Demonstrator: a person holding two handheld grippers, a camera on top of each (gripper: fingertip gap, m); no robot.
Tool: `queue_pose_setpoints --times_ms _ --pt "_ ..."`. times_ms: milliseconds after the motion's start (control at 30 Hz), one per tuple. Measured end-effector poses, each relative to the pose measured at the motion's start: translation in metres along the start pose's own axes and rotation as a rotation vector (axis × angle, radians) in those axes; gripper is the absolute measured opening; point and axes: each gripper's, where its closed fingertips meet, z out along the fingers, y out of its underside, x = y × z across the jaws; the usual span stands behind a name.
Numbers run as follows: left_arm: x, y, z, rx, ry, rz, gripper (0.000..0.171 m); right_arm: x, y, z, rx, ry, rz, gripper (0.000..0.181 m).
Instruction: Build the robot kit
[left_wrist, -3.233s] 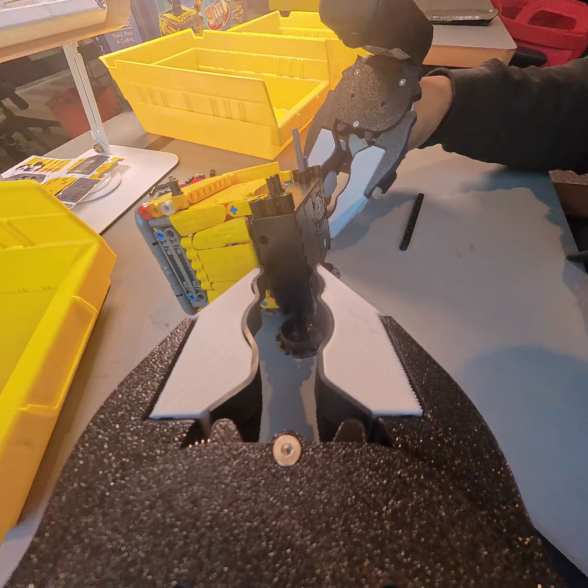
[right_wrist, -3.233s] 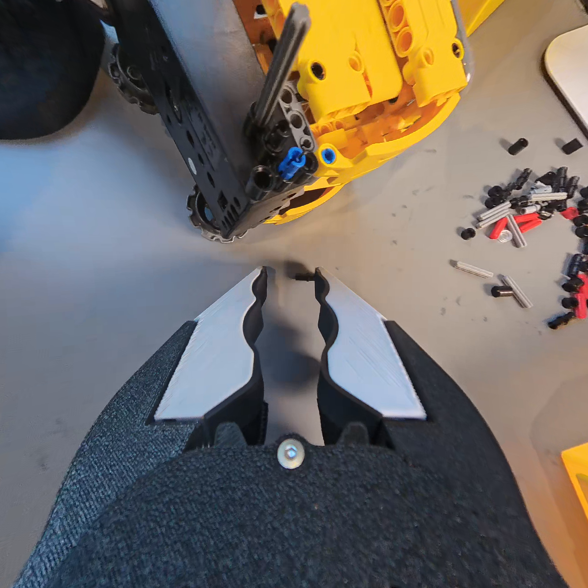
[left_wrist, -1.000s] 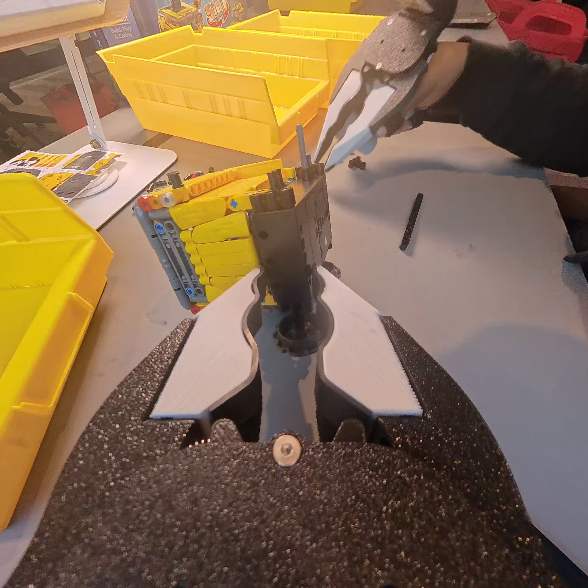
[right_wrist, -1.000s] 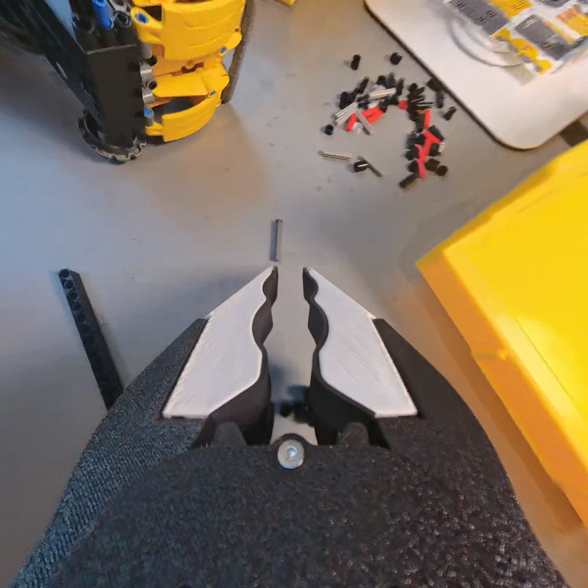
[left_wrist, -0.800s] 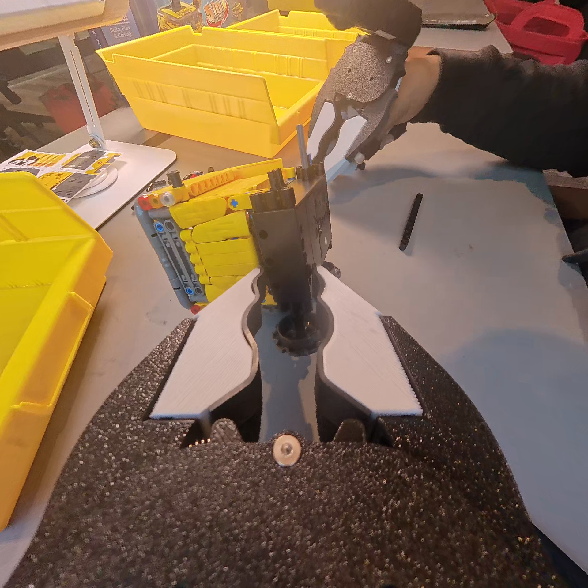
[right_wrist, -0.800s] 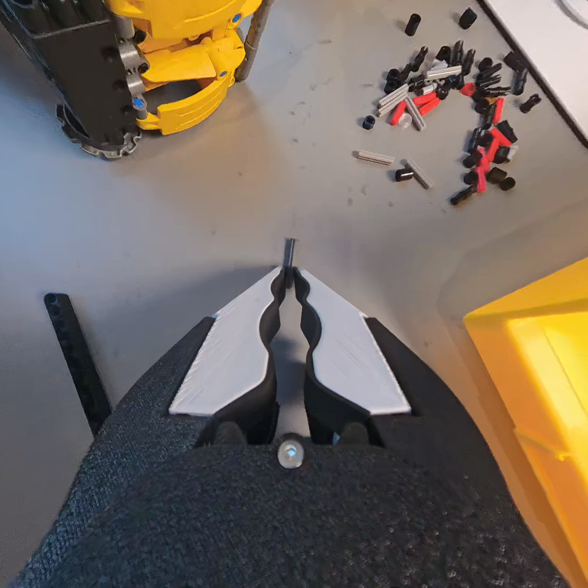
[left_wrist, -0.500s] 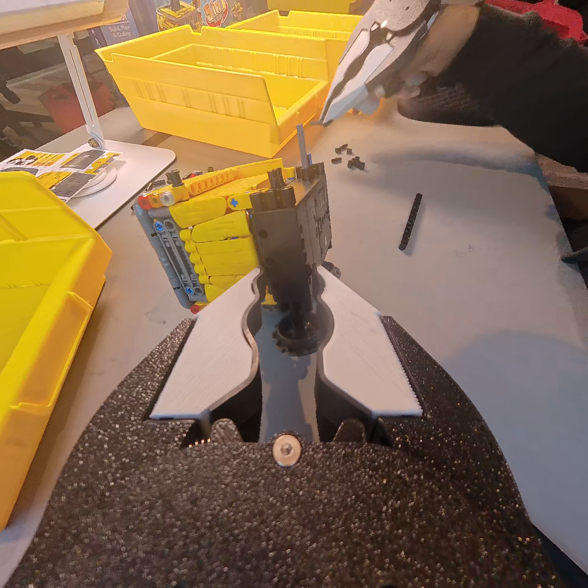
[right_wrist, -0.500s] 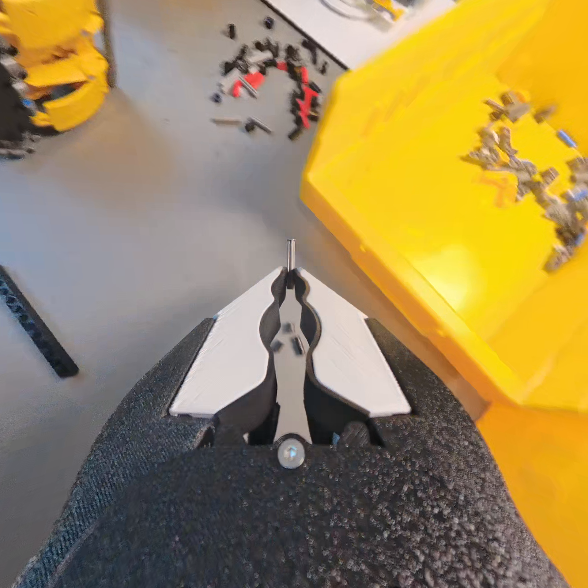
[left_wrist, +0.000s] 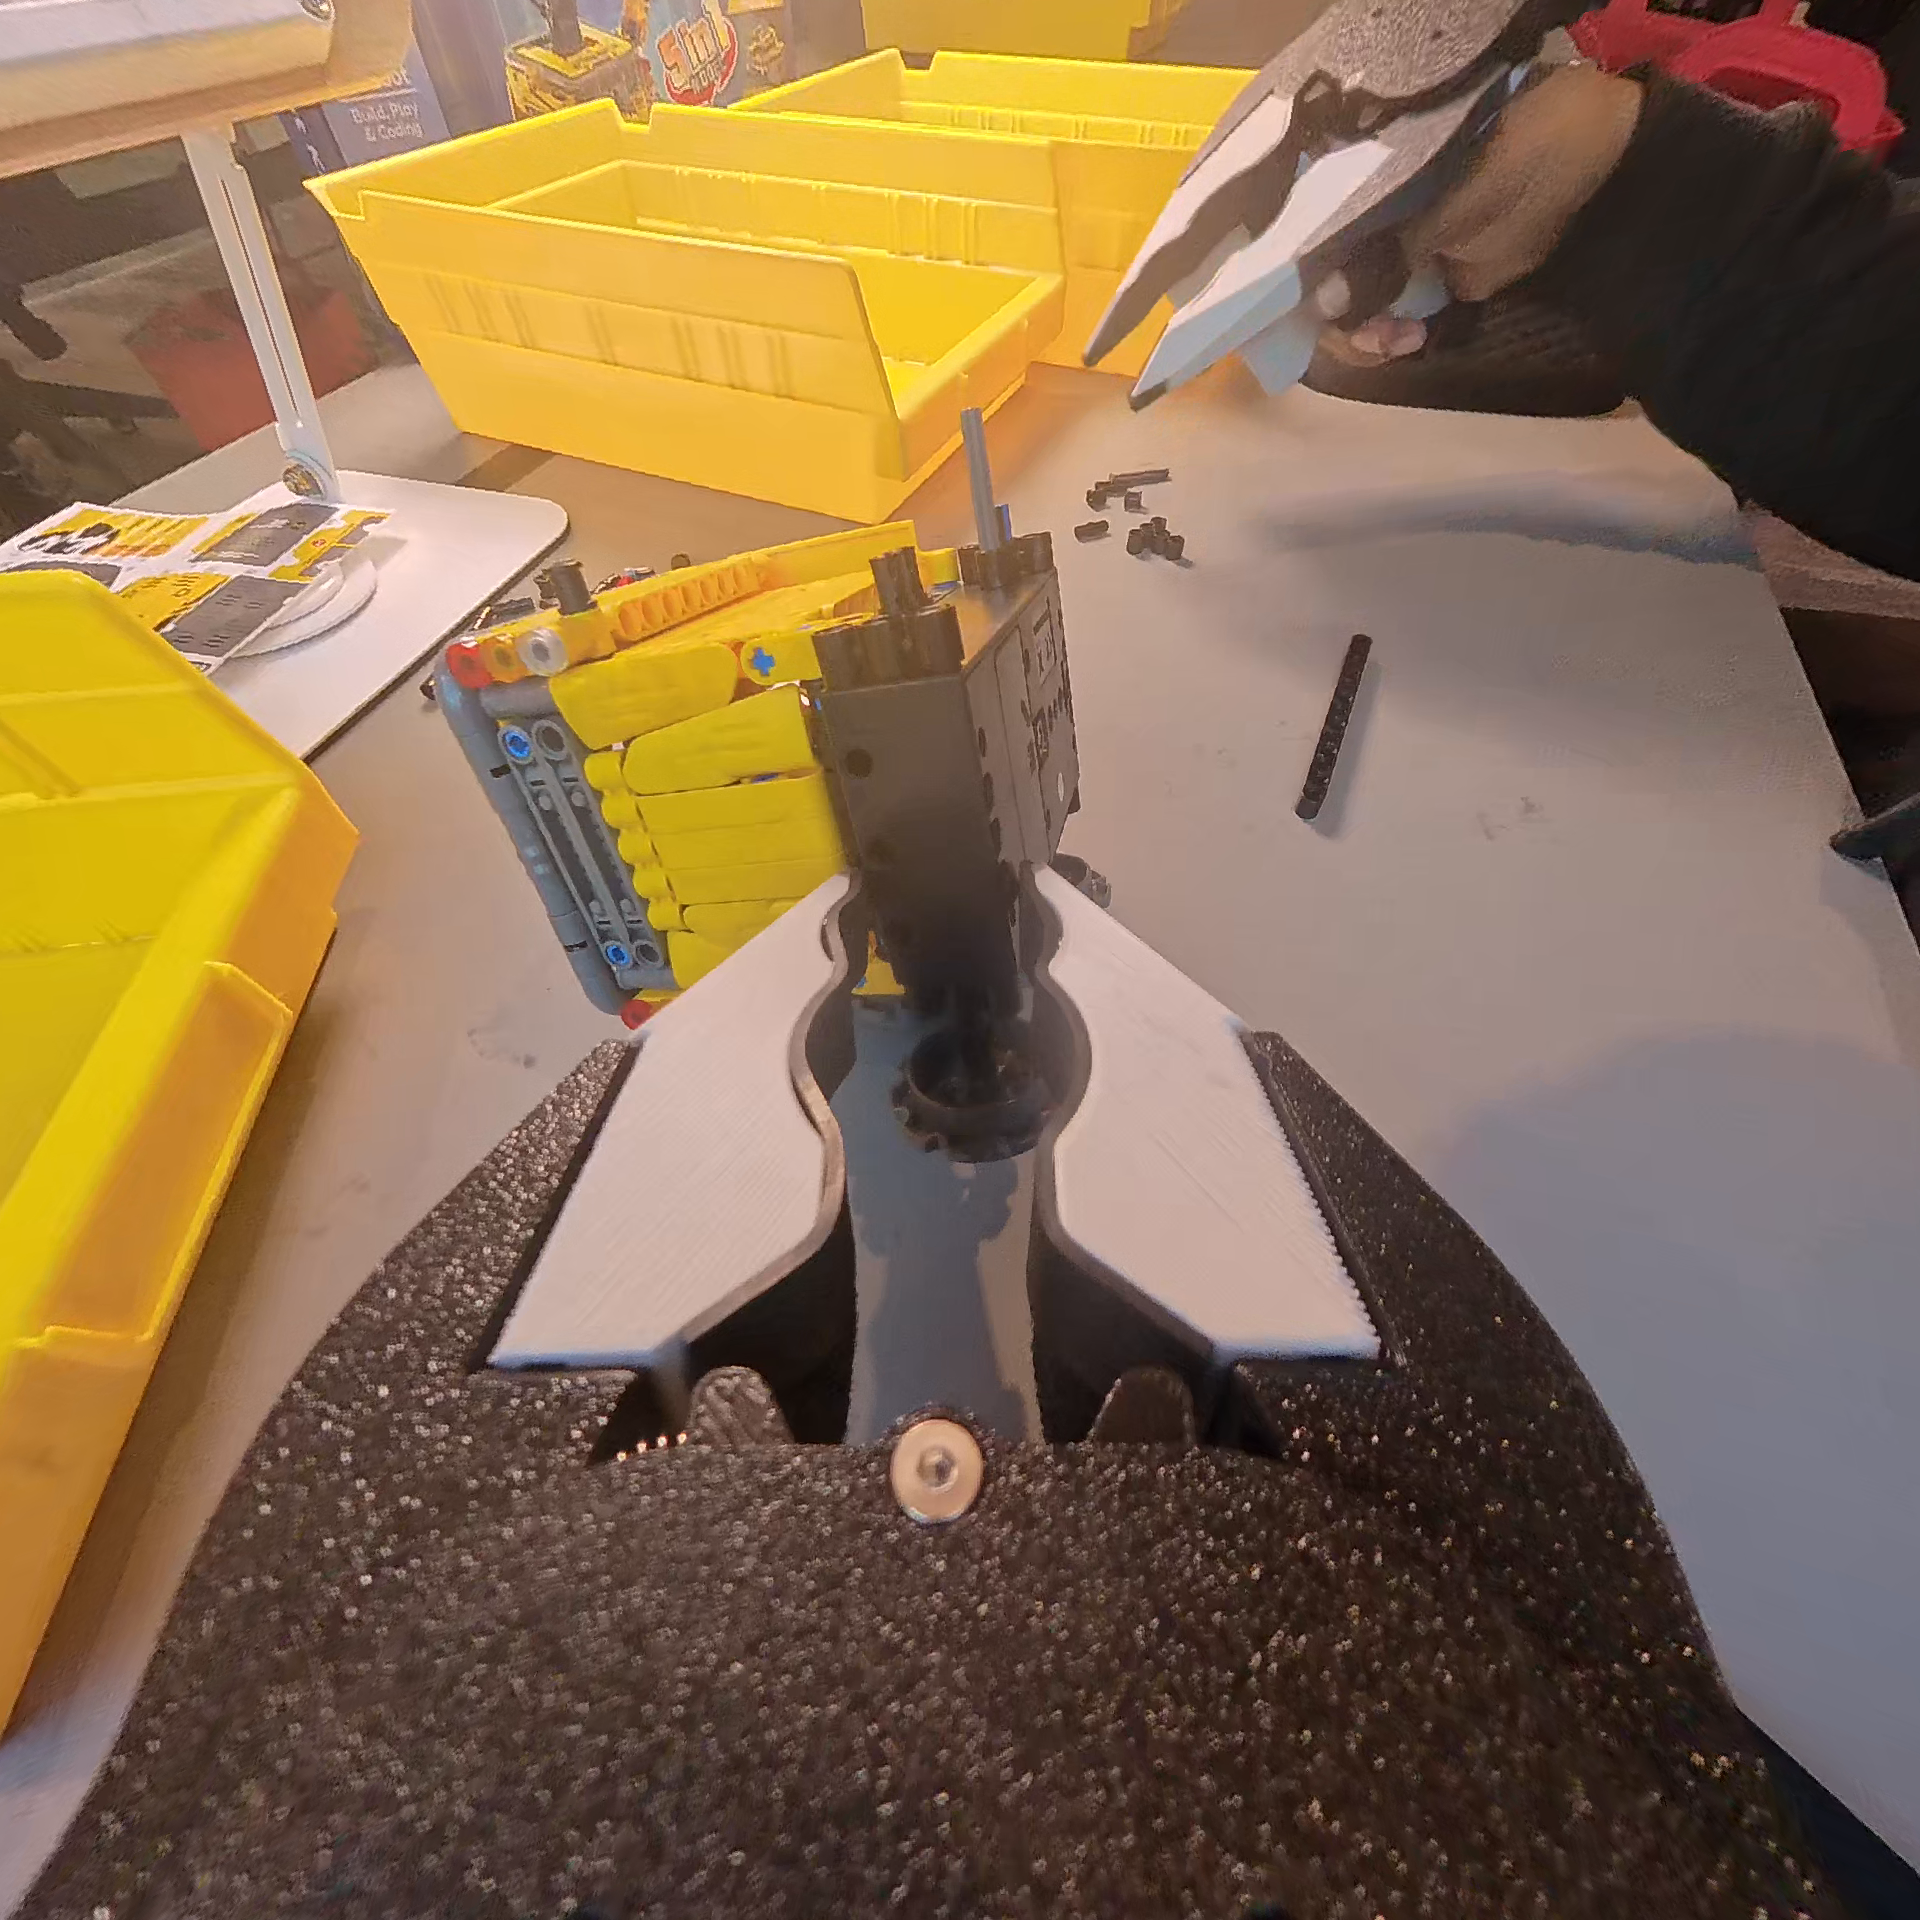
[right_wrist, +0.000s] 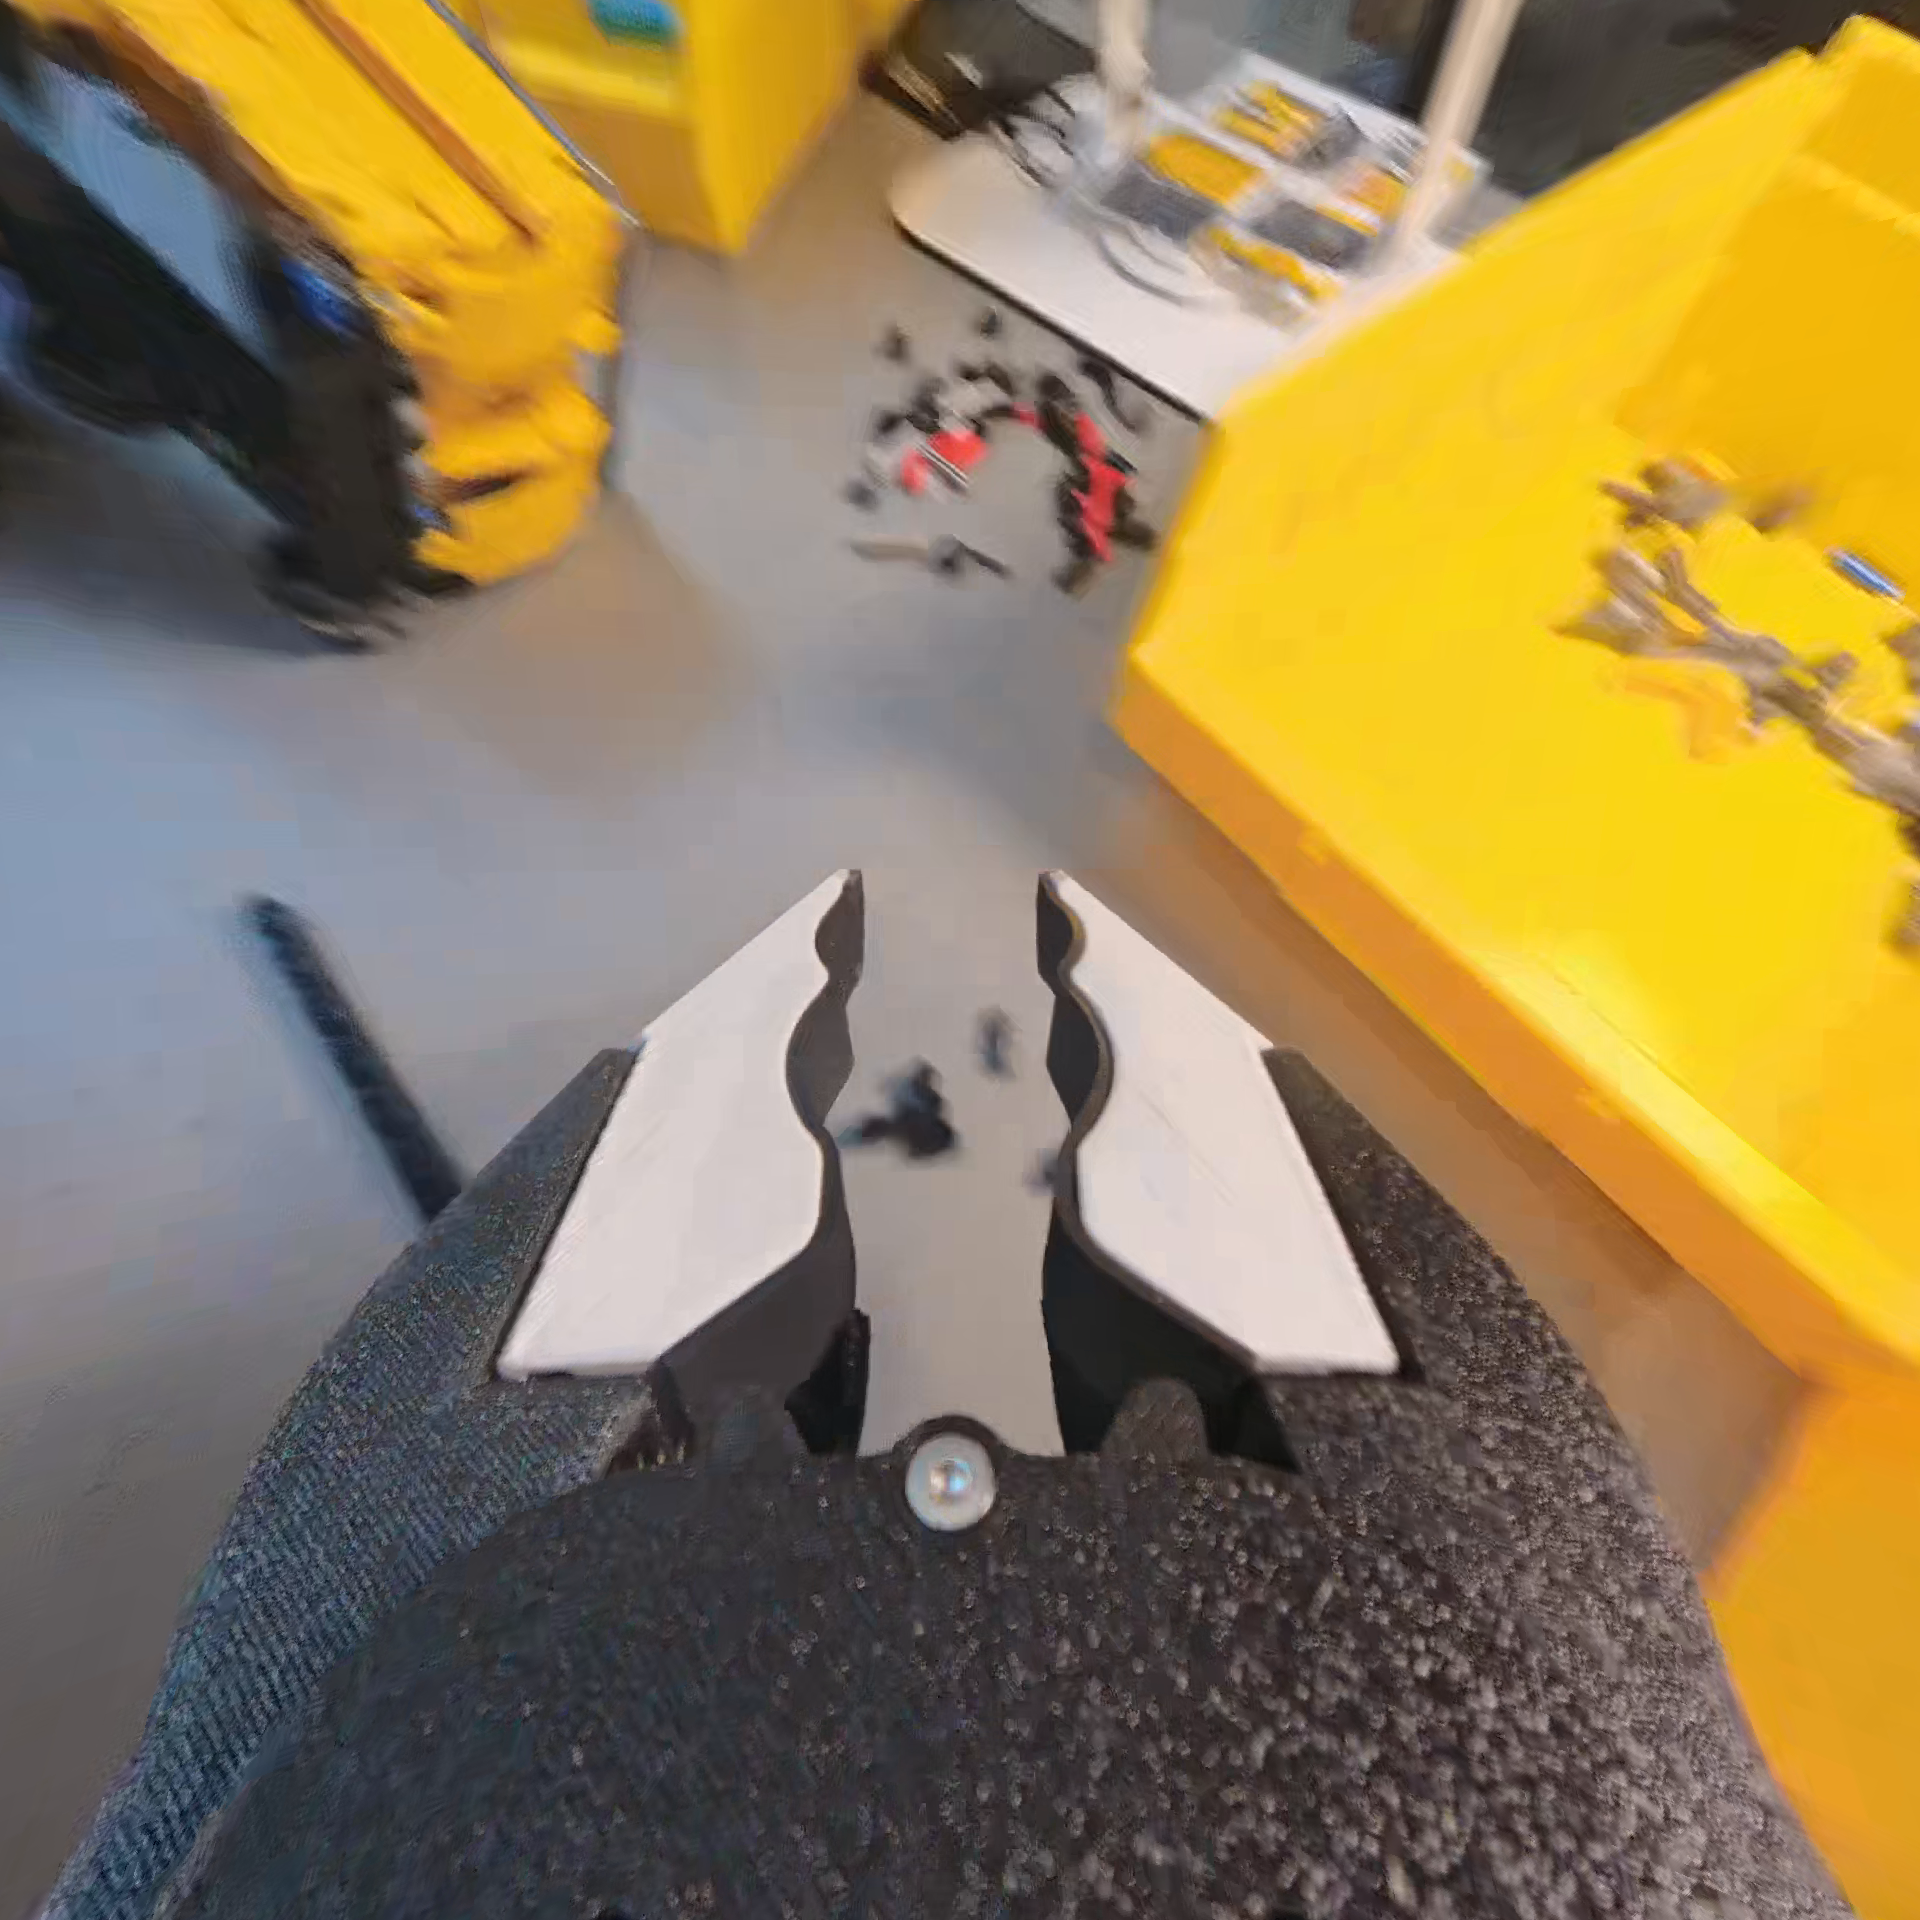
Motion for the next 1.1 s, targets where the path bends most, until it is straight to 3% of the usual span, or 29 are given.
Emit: queue_pose_setpoints --times_ms 100,167,267,400,533,667,767,1100 --pt "0.001 0.0 0.0 0.0 0.003 0.002 0.026 -0.092 -0.044 0.037 0.127 -0.324 -0.009 0.041" --pt "0.002 0.0 0.001 0.002 0.007 0.005 0.026 -0.129 -0.058 0.065 0.154 -0.394 -0.048 0.045" --pt "0.003 0.0 0.001 0.006 0.013 0.01 0.026 -0.148 -0.07 0.094 0.185 -0.399 -0.078 0.037" --pt "0.006 0.002 0.009 -0.032 -0.01 0.078 0.026 -0.141 -0.076 0.083 0.249 -0.352 -0.197 0.033" --pt "0.024 0.009 0.041 -0.148 -0.002 0.214 0.025 -0.124 -0.069 0.051 0.305 -0.224 -0.497 0.033" --pt "0.051 0.004 0.063 -0.157 0.086 0.241 0.025 -0.113 -0.042 0.028 0.288 -0.274 -0.394 0.032" --pt "0.061 0.003 0.067 -0.156 0.11 0.26 0.025 -0.113 -0.03 0.019 0.307 -0.259 -0.413 0.031" --pt "0.054 0.006 0.065 -0.133 0.111 0.181 0.025 -0.115 -0.038 0.019 0.37 -0.336 -0.344 0.032"
